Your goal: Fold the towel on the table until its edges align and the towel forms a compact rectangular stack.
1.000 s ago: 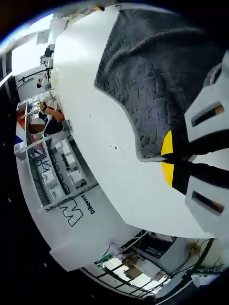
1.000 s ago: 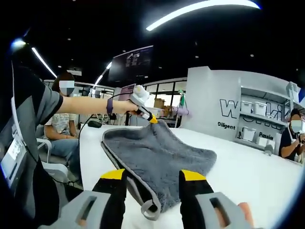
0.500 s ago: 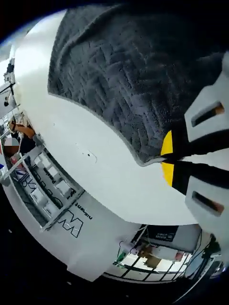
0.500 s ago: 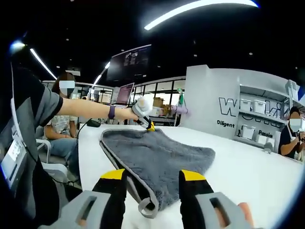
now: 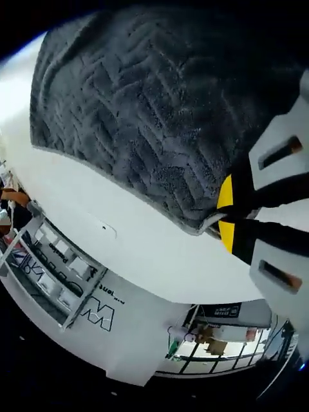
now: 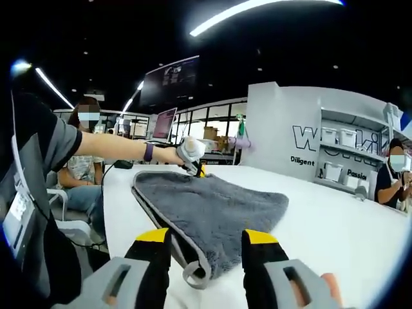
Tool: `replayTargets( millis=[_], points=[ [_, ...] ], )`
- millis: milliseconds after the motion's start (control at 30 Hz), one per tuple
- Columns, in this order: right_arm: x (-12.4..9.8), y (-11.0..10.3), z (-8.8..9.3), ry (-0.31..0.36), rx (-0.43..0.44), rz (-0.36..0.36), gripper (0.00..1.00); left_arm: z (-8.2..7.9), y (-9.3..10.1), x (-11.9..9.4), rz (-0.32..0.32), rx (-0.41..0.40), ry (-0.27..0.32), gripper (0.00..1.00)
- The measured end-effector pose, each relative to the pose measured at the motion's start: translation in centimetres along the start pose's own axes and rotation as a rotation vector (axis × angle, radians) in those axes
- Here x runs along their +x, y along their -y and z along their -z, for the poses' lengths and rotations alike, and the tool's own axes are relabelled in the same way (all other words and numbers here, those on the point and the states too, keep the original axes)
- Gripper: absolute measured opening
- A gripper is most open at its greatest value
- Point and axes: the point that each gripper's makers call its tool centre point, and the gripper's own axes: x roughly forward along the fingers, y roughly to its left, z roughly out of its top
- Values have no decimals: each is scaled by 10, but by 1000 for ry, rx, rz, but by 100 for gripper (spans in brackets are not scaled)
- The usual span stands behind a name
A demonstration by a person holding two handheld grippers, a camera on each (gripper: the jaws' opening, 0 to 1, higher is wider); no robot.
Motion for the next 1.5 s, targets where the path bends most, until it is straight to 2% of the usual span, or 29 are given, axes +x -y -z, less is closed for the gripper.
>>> replayTargets(
  millis=[200,567,700,733,800,867,1000,1067,1233,1367,1500],
  points=[
    [1,-1,1,-6,1,-4,46,0,-10,-2,-43,-13,9,13],
    [0,-2,0,-3,0,-5,46,2,-32,-19,-89,-204,92,26],
    [1,-3,0,-4,0,-7,46,0,-41,-30,-125,-191,120,24],
    [1,-4,1,-6,0,-9,46,0,-45,-33,-146,-177,125,25],
    [2,-5,2,-9,-1,-13,46,-1,-46,-41,-149,-187,141,27],
    [3,-6,2,-9,0,-14,46,-8,-45,-50,-129,-250,196,28],
    [3,-5,3,-10,3,-12,46,-17,-36,-69,-56,-417,279,37],
    [4,-5,4,-13,4,-11,46,-20,-33,-80,-40,-467,313,39],
    [5,-5,7,-25,6,-10,46,-26,-21,-109,-14,-499,386,39],
    [5,-5,8,-29,6,-11,46,-31,-1,-136,30,-536,449,48],
    [6,-5,9,-33,7,-13,46,-31,17,-157,58,-547,495,52]
  ],
)
